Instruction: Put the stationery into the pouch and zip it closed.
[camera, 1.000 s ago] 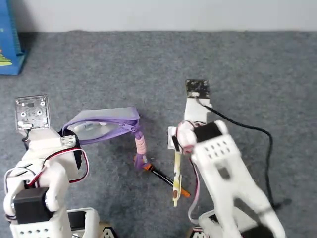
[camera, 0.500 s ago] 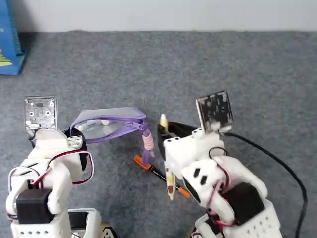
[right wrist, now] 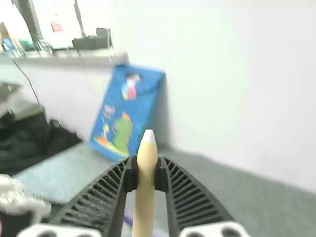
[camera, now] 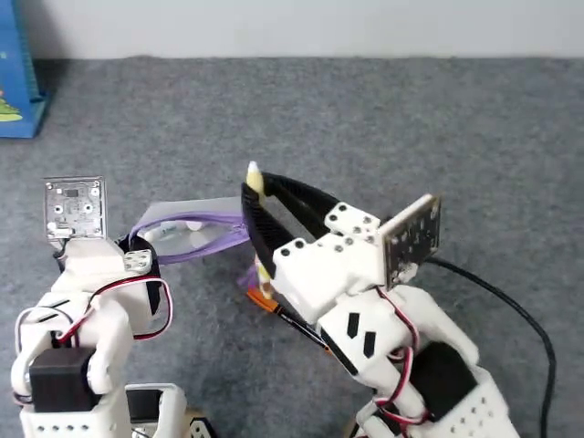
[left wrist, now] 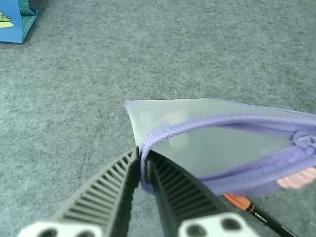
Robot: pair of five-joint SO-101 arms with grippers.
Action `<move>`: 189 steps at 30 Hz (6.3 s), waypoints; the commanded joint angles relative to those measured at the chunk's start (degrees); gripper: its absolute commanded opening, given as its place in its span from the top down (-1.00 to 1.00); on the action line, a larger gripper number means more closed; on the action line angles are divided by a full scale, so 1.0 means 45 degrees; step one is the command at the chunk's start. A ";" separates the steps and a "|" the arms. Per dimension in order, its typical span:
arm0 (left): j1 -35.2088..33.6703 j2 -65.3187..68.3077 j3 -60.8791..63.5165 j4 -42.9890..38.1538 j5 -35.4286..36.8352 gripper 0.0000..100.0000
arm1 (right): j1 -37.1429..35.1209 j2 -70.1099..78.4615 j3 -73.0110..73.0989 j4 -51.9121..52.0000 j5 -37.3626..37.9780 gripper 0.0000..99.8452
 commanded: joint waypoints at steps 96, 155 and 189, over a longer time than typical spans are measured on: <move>-0.2422 0.0078 0.0147 -0.0996 0.0137 0.98 | -0.0322 1.0149 0.2286 0.3507 -0.1856 0.55; -0.2403 0.0078 0.0400 -0.1016 0.0098 0.98 | 0.4054 1.1106 0.2325 0.3214 0.1211 0.52; -0.0156 0.0137 0.0361 -0.1094 0.0156 0.98 | 0.2491 0.2256 0.0996 0.7140 0.0664 0.98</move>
